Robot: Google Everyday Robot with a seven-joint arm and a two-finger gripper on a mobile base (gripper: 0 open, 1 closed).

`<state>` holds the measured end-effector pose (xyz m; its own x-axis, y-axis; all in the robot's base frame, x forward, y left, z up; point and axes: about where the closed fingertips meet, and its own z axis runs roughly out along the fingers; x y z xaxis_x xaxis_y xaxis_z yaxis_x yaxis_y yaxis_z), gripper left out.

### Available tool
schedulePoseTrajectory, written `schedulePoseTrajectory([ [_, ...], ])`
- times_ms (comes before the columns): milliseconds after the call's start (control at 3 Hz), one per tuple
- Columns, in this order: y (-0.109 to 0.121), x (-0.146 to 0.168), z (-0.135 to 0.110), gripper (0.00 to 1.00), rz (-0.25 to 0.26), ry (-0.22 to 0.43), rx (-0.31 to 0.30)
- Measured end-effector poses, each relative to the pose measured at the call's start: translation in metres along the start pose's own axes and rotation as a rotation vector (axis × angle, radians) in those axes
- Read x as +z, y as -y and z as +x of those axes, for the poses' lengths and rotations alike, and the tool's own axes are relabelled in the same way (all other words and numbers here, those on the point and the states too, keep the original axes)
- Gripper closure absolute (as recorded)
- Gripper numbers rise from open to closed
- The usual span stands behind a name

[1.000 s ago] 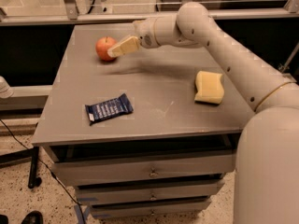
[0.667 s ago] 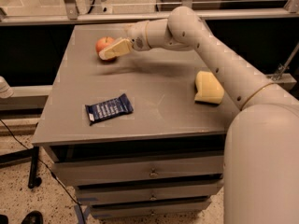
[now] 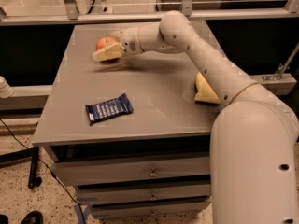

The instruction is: Move apple near rxbar blueberry

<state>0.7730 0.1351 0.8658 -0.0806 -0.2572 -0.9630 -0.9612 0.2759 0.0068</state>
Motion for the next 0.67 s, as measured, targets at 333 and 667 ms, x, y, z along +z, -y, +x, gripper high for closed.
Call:
schedulePoseTrajectory([
  [333,-0.0043,-0.0015,0.0043,0.39,-0.004,-0.013,0.022],
  [667,-0.0085,-0.0087,0.0060,0.63,0.008,-0.015,0.037],
])
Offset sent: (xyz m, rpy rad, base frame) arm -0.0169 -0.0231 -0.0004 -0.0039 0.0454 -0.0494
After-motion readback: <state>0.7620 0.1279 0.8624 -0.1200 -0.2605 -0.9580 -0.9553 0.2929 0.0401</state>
